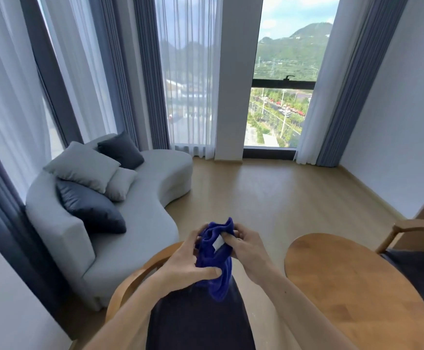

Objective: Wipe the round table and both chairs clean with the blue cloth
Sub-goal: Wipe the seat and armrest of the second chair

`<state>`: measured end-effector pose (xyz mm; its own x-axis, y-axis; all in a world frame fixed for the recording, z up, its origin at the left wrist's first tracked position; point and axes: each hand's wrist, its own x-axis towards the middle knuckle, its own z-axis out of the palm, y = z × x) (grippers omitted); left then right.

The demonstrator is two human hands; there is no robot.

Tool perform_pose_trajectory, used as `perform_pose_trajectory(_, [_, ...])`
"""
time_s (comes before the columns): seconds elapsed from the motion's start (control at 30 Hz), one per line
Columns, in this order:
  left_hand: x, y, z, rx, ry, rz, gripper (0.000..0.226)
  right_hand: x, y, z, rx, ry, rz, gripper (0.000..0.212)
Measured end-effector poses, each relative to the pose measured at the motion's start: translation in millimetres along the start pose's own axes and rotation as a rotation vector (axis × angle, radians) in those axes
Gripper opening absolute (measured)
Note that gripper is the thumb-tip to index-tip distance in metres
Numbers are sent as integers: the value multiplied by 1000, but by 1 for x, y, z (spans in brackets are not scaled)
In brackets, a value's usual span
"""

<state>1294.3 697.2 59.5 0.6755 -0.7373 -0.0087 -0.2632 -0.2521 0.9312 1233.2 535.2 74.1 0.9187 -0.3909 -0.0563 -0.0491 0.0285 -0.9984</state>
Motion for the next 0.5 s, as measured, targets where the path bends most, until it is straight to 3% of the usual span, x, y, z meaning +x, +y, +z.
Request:
perform_pose_trajectory(0.1, [-4, -4, -2, 51, 7, 42, 92, 1, -8, -1, 94, 29, 29, 14])
perform_pose_trajectory(0.37, [2, -5, -21, 129, 203, 98, 32, 4, -27, -9, 181, 28, 78, 20])
perform_pose_trajectory(0.5, [7, 8, -35, 133, 321, 92, 27, 5, -30, -15, 190, 0, 90, 21])
